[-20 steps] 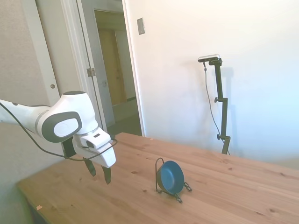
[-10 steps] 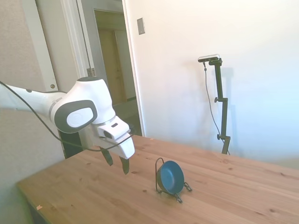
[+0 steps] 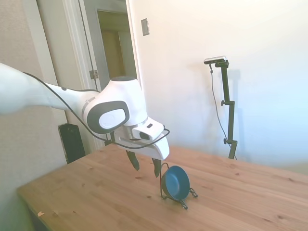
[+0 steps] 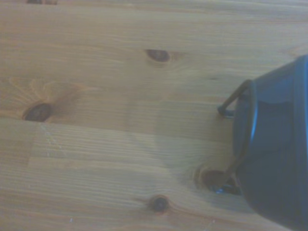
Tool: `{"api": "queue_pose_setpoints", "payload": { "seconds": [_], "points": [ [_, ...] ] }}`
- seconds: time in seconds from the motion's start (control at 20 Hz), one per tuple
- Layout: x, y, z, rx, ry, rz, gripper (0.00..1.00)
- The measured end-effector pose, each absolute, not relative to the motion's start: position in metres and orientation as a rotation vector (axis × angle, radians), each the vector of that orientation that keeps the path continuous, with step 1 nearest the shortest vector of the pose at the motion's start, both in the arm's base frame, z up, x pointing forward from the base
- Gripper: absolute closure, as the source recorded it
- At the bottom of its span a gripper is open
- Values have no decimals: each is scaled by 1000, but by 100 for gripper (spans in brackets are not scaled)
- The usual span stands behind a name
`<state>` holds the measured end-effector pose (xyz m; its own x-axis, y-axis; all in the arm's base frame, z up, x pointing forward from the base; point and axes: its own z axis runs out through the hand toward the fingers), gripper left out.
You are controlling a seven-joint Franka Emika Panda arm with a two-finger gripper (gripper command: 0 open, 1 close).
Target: Unload the bowl
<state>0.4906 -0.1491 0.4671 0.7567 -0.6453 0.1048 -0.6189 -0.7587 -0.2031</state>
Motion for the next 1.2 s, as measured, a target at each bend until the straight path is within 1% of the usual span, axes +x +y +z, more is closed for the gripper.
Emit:
{"api": "queue_pose_setpoints", "payload": {
  "seconds": [0.2, 0.5, 0.85, 1.0, 1.2],
  "points": [
    [502, -163, 457, -2823, 942, -198, 0],
    [505, -192, 463, -2813, 993, -223, 0],
    [507, -188, 465, -2828, 950, -231, 0],
    [508, -188, 459, -2845, 893, -218, 0],
    [514, -193, 446, -2851, 796, -178, 0]
  ]
}}
